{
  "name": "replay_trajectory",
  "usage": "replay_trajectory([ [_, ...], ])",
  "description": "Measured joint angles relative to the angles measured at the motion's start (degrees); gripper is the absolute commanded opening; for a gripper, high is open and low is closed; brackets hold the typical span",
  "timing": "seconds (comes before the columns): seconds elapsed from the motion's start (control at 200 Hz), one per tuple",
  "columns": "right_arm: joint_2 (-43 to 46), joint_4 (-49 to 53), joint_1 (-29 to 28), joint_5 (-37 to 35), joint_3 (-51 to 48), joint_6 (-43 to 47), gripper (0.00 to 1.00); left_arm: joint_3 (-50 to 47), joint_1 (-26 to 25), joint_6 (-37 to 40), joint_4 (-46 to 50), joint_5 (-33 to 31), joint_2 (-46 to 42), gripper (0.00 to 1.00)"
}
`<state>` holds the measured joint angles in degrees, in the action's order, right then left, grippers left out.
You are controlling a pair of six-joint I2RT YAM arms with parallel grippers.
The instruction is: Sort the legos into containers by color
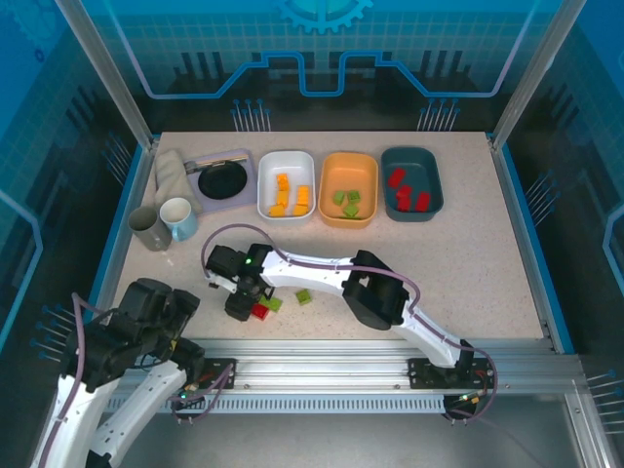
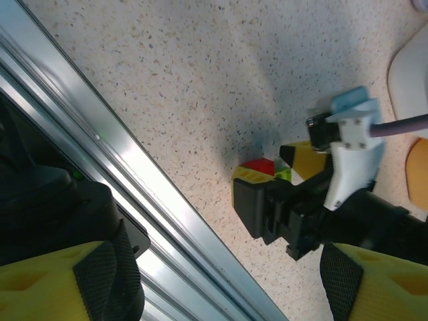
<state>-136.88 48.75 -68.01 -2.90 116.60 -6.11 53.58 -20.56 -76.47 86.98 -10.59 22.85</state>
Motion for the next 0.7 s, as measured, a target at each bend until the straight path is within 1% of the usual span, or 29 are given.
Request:
replay_trajectory([
  [0.14,-2.3,2.2,-0.3,-1.7,2.1,0.0,0.63,1.4,0.0,-0.1,1.1,-1.0,-0.1,0.84],
  [0.485,-2.3,3.3,-1.4,-4.2,2.4,0.2,0.43,1.5,0.0,-0.1,0.9,-1.2,-0.1,0.84],
  [0.615,-2.3,3.1,-1.7,-4.4,2.4,0.4,0.33,1.4,0.0,0.4,-1.0,-1.1,-0.1,0.86],
  [0.7,-2.2,3.1,-1.7,-4.3,2.4,0.6,0.29,0.9,0.0,1.5,-3.3,-0.5,-0.1,0.86],
])
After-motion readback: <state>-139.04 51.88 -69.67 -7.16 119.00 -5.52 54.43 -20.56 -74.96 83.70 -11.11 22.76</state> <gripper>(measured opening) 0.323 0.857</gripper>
